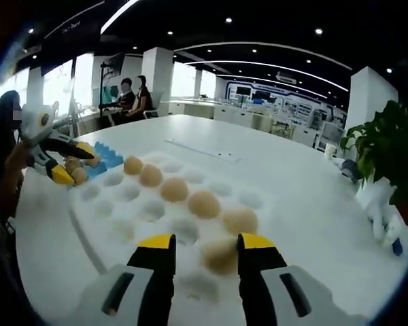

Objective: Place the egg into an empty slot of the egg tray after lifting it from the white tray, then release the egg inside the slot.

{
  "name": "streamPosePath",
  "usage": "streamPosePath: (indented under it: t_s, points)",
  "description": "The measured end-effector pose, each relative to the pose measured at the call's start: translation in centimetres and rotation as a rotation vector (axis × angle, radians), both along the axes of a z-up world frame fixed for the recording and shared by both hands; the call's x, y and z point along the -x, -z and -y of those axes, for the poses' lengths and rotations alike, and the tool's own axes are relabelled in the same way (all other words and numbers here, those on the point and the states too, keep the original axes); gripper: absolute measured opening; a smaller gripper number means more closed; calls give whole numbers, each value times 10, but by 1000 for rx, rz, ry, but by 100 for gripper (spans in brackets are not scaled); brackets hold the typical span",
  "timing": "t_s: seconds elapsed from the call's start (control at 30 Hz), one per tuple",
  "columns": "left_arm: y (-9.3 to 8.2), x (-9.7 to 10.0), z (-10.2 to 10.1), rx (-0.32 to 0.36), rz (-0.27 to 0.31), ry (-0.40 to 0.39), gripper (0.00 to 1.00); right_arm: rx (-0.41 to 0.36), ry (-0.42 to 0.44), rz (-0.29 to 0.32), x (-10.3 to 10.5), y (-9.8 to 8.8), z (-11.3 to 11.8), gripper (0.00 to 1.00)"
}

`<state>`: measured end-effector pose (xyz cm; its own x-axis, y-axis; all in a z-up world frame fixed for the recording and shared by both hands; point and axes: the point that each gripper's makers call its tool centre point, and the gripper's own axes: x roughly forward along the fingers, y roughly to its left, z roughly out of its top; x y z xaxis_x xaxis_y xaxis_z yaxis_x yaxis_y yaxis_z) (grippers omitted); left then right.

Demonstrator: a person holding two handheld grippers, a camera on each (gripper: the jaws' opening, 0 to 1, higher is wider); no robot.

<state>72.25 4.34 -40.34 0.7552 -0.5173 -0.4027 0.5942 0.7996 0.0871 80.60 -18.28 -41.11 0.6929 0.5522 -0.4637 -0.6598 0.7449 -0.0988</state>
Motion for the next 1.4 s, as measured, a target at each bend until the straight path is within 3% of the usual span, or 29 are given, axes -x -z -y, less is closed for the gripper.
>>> streamPosePath:
  t_s: [0.17,0.2,0.37,1.4]
  points:
    - [2,0,1,-2,-4,2,50,31,37,-26,-8,17,10,37]
    - [3,0,1,-2,-5,2,50,-68,38,-36,-8,12,3,35]
    - [1,-1,1,-1,-5,1,50,-33,52,-15,-10,11,11,28]
    - [5,-1,0,-10,-19,0,49,-41,45,2,-9,2,9,27]
